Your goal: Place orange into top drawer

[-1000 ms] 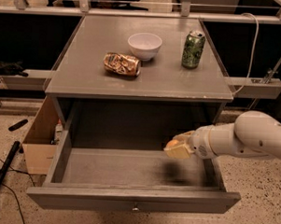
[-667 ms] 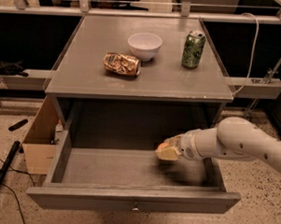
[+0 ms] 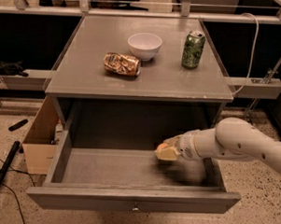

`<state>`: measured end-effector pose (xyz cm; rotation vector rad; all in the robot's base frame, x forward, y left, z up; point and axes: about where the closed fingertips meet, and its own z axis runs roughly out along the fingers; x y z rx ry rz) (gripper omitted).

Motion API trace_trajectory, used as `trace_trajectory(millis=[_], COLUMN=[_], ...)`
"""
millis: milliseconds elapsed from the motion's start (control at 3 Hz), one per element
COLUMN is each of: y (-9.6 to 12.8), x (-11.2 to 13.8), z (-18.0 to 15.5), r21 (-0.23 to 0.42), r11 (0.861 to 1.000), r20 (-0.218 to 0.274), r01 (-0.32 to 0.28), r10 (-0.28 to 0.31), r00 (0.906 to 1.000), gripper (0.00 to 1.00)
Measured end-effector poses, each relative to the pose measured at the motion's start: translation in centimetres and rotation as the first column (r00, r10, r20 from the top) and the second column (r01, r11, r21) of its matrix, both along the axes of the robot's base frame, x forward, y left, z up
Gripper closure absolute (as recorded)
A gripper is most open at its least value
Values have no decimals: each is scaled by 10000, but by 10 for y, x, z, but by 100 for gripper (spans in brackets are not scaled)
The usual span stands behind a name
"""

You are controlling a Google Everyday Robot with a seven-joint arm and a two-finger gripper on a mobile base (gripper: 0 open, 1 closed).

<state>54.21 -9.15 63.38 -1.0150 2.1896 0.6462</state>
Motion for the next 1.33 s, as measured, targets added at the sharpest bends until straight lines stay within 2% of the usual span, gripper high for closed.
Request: trace_trajectory(millis=[333,667,1000,1333], y=[0,0,0,0], x=[0,0,0,0], z=[0,0,0,0], r21=[0,0,1,1], r11=[10000,10000,10000,10000], r20=[0,-1,-2,-2], r01=[-1,-2,-4,-5], r10=[1,2,4,5], r00=[10000,10000,10000,10000], gripper=[52,21,0,0])
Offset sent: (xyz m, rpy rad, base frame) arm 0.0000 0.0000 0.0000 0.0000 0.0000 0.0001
